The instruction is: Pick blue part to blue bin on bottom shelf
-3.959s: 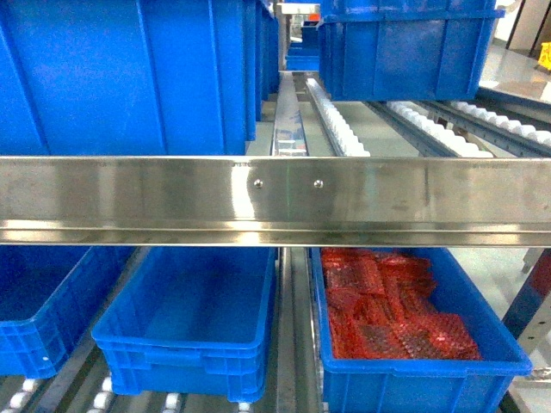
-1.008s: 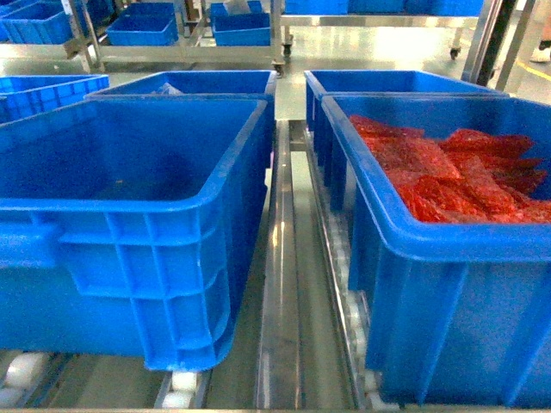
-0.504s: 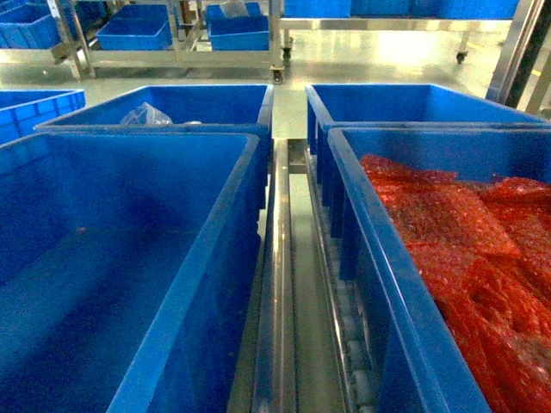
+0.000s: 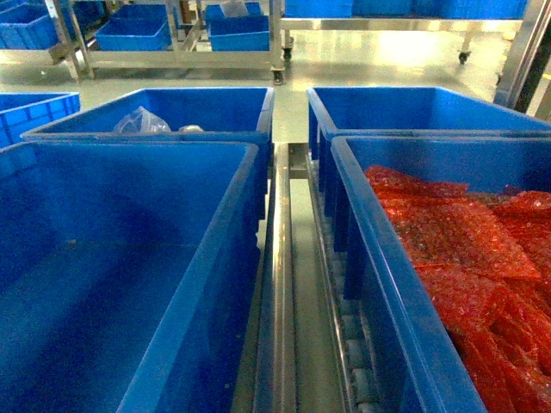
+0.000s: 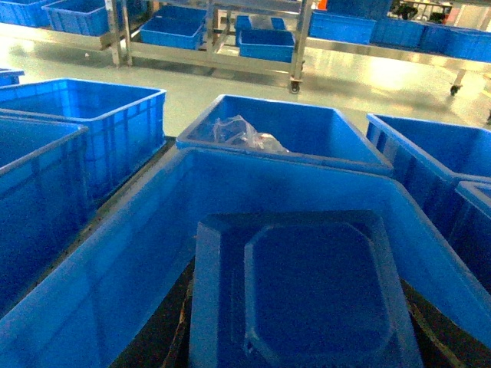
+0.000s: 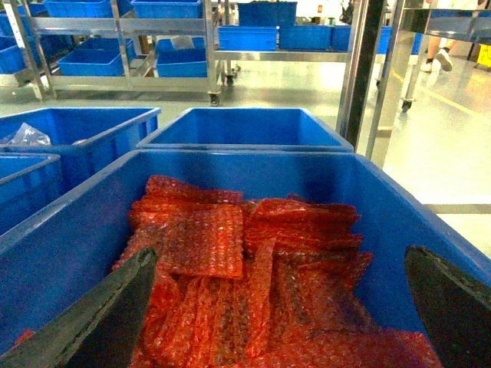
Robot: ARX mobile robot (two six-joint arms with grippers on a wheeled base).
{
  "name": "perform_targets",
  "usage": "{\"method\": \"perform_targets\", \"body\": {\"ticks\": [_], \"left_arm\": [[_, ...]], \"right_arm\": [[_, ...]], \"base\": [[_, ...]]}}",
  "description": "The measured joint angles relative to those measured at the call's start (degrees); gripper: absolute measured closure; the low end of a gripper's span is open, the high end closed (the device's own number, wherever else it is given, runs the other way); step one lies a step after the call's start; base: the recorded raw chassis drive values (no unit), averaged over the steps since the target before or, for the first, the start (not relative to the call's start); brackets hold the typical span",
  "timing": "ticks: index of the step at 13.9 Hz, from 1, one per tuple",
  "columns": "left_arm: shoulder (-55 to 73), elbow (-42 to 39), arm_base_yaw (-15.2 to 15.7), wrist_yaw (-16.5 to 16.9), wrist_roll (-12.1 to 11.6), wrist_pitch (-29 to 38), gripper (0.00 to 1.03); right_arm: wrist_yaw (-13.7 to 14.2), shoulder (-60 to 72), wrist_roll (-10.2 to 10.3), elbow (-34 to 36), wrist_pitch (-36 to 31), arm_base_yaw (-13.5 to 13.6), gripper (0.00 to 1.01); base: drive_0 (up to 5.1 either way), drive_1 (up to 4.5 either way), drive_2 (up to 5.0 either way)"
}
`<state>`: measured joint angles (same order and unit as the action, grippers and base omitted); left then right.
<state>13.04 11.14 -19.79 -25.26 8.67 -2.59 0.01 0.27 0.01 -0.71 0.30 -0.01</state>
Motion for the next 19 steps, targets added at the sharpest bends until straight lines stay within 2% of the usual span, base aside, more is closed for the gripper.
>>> {"method": "perform_targets", "body": {"ticks": [19], "left_arm": [[0.0,0.0,0.0,0.0,0.0,0.0,0.6]], "right_arm": [[0.0,0.0,0.0,0.0,0.0,0.0,0.03]], "base": [[0.0,0.0,0.0]]}}
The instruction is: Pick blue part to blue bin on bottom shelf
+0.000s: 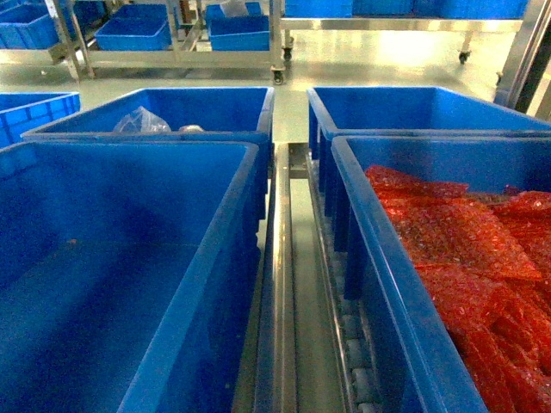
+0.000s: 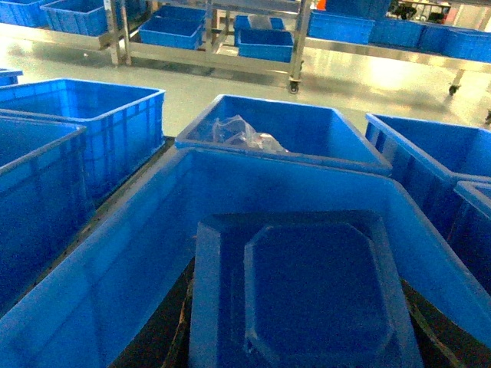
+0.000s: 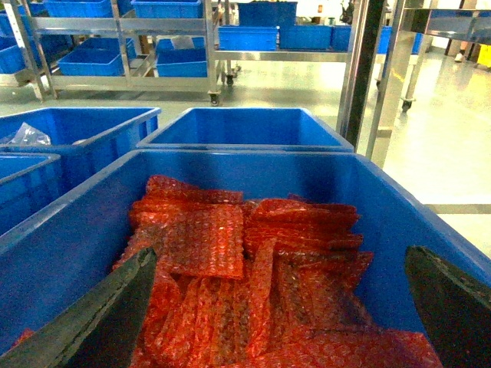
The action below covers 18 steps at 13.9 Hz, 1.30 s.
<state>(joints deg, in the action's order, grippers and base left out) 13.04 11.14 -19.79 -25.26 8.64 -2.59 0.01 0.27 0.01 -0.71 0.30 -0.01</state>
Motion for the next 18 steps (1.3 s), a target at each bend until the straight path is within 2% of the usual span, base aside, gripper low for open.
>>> {"method": "perform_targets", "body": {"ticks": [18], "left_arm": [[0.0,0.0,0.0,0.0,0.0,0.0,0.6]], "right_arm": [[0.0,0.0,0.0,0.0,0.0,0.0,0.03]], "base": [[0.0,0.0,0.0]]}}
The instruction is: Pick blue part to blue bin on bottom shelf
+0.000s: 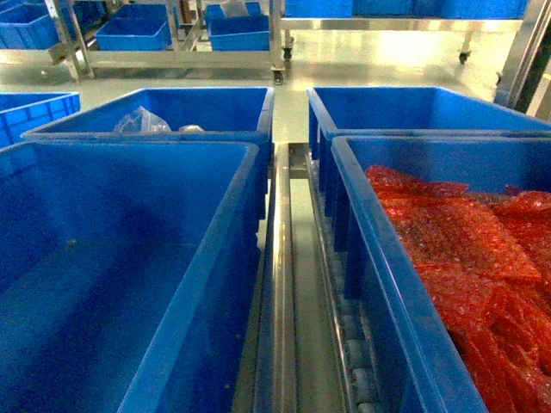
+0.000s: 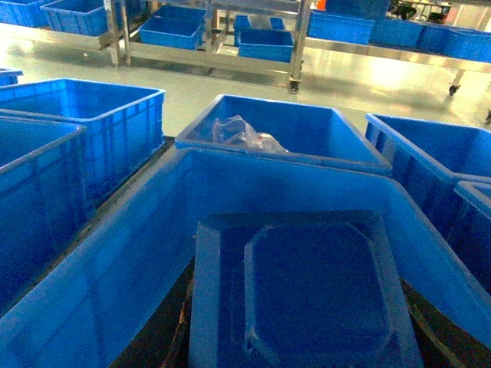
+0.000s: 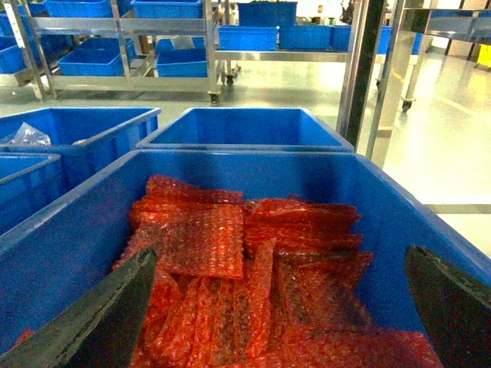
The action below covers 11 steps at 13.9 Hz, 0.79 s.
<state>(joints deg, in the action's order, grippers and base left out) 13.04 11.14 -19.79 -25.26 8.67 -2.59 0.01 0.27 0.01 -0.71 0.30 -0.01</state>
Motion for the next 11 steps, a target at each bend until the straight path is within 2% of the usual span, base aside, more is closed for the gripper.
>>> {"method": "perform_targets", "body": {"ticks": [1,2,3,4,6,7,8,10,11], "left_arm": [[0.0,0.0,0.0,0.0,0.0,0.0,0.6],[0.9,0.7,-1.2,-3.2,-0.2,-2.7,0.6],[7.2,1.6,-3.7,-7.8,-1.1,1.7,0.6],[16.4,3.0,-3.7,-6.3,-2.7,10.8,0.6],[33.4,7.6,-2.2,-3.1,-4.2,25.9,0.6],[41.7,10.4,-1.7,-1.7,-4.7,31.8,0.53],[47.2,11.6,-2.2,-1.9,-4.7,32.5,0.4],[45.0,11.0,-4.7,-3.2,-6.2,30.7,0.15],[43.8,11.4,-4.6,-3.7,-6.6,31.2,0.03]], "right_arm": [[0.0,0.0,0.0,0.0,0.0,0.0,0.03],[0.0,0.0,0.0,0.0,0.0,0.0,0.03],[0.0,0.0,0.0,0.0,0.0,0.0,0.03],[0.0,0.0,0.0,0.0,0.0,0.0,0.03],[0.0,0.0,0.0,0.0,0.0,0.0,0.03],[0.0,0.0,0.0,0.0,0.0,0.0,0.03],[0.0,0.0,0.0,0.0,0.0,0.0,0.03],[0.0,0.0,0.0,0.0,0.0,0.0,0.03],[0.0,0.0,0.0,0.0,0.0,0.0,0.03]], "base": [[0.0,0.0,0.0],[0.0,0.0,0.0],[0.0,0.0,0.0],[0.0,0.0,0.0],[0.0,0.0,0.0],[0.0,0.0,0.0],[0.0,0.0,0.0],[0.0,0.0,0.0],[0.0,0.0,0.0]]}}
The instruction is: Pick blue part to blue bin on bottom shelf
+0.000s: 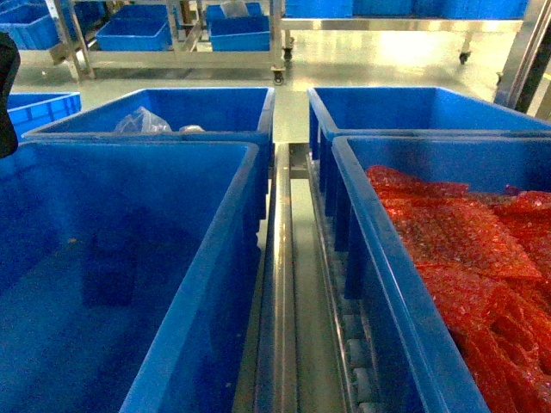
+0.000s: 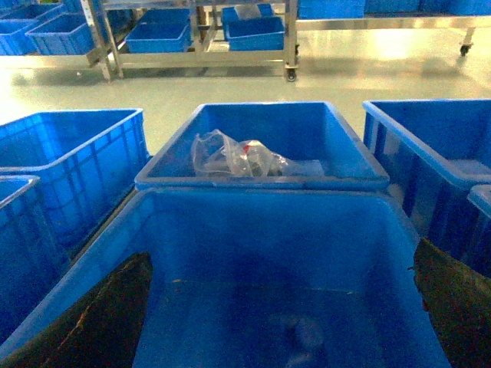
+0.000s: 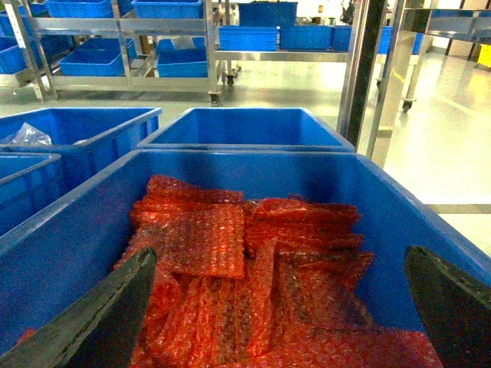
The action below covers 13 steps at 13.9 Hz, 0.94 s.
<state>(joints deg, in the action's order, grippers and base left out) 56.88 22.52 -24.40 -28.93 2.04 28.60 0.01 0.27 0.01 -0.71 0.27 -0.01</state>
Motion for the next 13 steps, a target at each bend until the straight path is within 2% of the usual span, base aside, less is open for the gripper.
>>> {"method": "perform_targets", "body": {"ticks": [2,3,4,5,9,10,13], "left_arm": [[1.0,-0.2,0.3,0.3,-0.8,0.4,0.06],[0.0,-3.1,2.3,5.7,-1.0,7.8,0.18],[-3.3,-6.4,4.8,9.0,-1.0,9.0,0.3],[-6.4,-9.5,7.7,11.4,-1.0,8.3,0.45],[-16.5,-15.6,14.4,18.6,-1.0,4.5,0.98],[-18.7,-16.7,15.6,19.8,-1.1,3.1,1.01],[-23.7,-18.5,17.9,22.3,-1.1,0.0,1.01]], "right_arm": [[0.0,0.0,0.0,0.0,0.0,0.0,0.03],[0.0,0.0,0.0,0.0,0.0,0.0,0.03],[0.0,0.0,0.0,0.0,0.0,0.0,0.03],[0.0,0.0,0.0,0.0,0.0,0.0,0.03],[0.0,0.0,0.0,0.0,0.0,0.0,0.03],[0.0,0.0,0.0,0.0,0.0,0.0,0.03],[0.0,0.0,0.0,0.0,0.0,0.0,0.03]], "base": [[0.0,0.0,0.0],[0.0,0.0,0.0],[0.0,0.0,0.0],[0.0,0.0,0.0],[0.0,0.0,0.0],[0.0,0.0,0.0],[0.0,0.0,0.0]]}}
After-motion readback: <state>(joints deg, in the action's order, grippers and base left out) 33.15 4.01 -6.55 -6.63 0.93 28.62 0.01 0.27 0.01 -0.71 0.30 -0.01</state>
